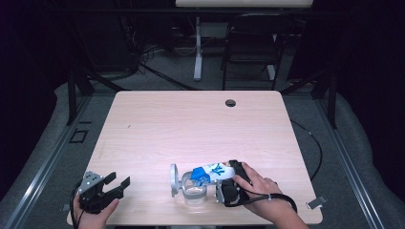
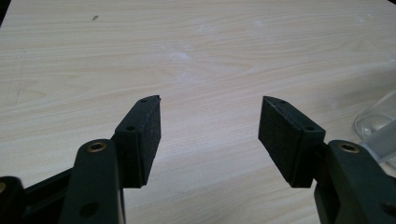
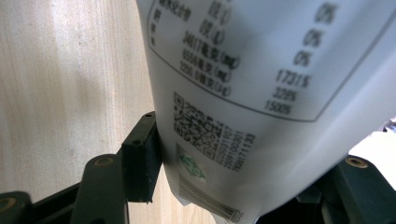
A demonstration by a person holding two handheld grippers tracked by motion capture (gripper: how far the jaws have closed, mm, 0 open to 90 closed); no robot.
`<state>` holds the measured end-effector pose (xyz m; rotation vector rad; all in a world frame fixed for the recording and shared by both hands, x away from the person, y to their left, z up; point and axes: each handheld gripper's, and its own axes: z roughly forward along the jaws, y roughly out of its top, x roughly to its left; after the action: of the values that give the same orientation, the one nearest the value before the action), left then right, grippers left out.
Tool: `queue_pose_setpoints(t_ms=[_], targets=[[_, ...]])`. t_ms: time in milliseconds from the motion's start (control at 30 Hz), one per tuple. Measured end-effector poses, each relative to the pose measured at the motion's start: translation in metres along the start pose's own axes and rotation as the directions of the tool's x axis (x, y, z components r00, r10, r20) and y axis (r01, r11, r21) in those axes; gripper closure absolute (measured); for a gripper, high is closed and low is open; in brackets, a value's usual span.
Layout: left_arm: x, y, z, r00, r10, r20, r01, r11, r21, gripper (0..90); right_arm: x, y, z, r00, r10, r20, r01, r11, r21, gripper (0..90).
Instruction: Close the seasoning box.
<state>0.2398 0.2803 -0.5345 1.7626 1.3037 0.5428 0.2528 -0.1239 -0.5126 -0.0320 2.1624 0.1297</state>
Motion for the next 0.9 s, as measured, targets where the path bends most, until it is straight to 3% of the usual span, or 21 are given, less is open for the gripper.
queue_pose_setpoints(t_ms=[900], targets=[[0.0019, -0.0012, 0.0009, 1.0000, -0.004, -0.002, 0.004, 1.0000, 0.002, 39.9, -0.0030, 0.0030, -0.0001, 0.9990, -0.044, 0.005, 0.044, 0.999, 0.023, 38.9]])
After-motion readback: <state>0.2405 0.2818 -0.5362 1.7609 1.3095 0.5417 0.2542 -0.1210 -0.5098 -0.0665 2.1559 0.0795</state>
